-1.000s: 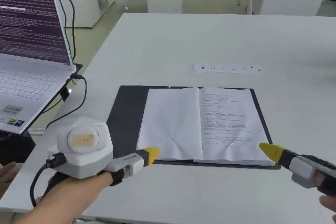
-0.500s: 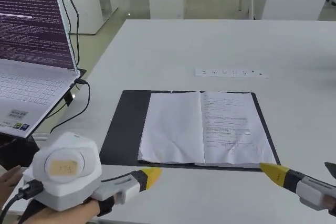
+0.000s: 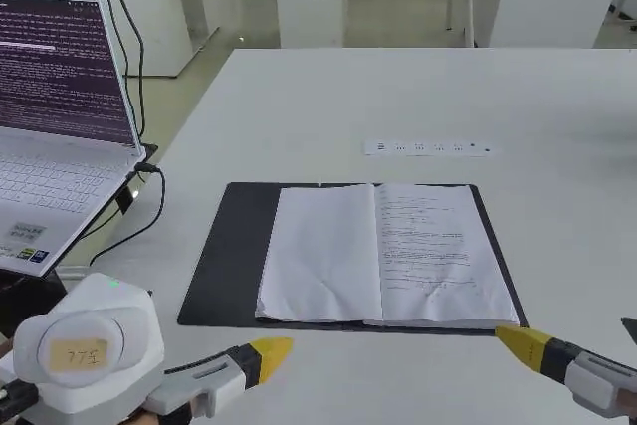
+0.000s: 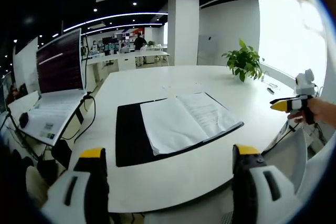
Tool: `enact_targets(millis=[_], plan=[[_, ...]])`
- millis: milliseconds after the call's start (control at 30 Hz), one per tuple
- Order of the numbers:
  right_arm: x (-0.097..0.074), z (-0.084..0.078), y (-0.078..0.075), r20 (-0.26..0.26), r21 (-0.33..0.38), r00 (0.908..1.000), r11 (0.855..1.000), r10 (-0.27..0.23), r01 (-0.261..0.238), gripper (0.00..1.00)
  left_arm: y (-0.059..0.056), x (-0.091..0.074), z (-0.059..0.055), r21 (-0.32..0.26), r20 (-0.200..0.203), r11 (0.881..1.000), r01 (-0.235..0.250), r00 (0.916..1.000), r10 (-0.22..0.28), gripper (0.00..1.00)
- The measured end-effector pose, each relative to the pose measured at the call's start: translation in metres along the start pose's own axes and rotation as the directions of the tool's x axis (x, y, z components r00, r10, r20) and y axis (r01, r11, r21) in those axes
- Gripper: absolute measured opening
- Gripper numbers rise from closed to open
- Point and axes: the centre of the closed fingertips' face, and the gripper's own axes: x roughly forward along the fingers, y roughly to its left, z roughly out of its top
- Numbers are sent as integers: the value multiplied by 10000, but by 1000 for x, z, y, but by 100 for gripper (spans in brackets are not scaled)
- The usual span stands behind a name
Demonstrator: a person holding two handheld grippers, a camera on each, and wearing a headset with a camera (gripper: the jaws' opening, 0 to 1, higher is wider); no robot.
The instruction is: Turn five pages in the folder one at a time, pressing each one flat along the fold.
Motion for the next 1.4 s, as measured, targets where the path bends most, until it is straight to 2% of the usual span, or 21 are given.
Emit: enact_targets(millis=[100, 400, 567, 800, 1033, 1133, 1400], plan=[[0, -3, 1, -73, -31, 10000, 10000, -40, 40, 100, -1, 8, 1, 85, -29, 9999, 69, 10000, -69, 99], [-2, -4, 0, 46, 71, 9999, 9999, -138, 138, 100, -15, 32, 4, 398, -126, 9978, 524, 9986, -520, 97], [-1, -6, -1, 51, 145, 9998, 9997, -182, 181, 100, -16, 41, 5, 469, -131, 9971, 597, 9982, -592, 96], [2, -5, 1, -4, 125, 9999, 9998, -162, 162, 99, -20, 57, -1, 531, -313, 9959, 728, 9970, -712, 93], [5, -1, 7, 125, 172, 9999, 9998, -92, 90, 98, -32, 73, -2, 901, -402, 9907, 1017, 9943, -984, 91], [5, -1, 9, 178, 215, 9998, 9997, -72, 68, 98, -42, 83, 1, 1047, -341, 9871, 1211, 9924, -1182, 92], [2, -4, 10, 222, 401, 9996, 9990, -192, 183, 98, -64, 109, 4, 1657, -538, 9709, 1730, 9846, -1663, 87]])
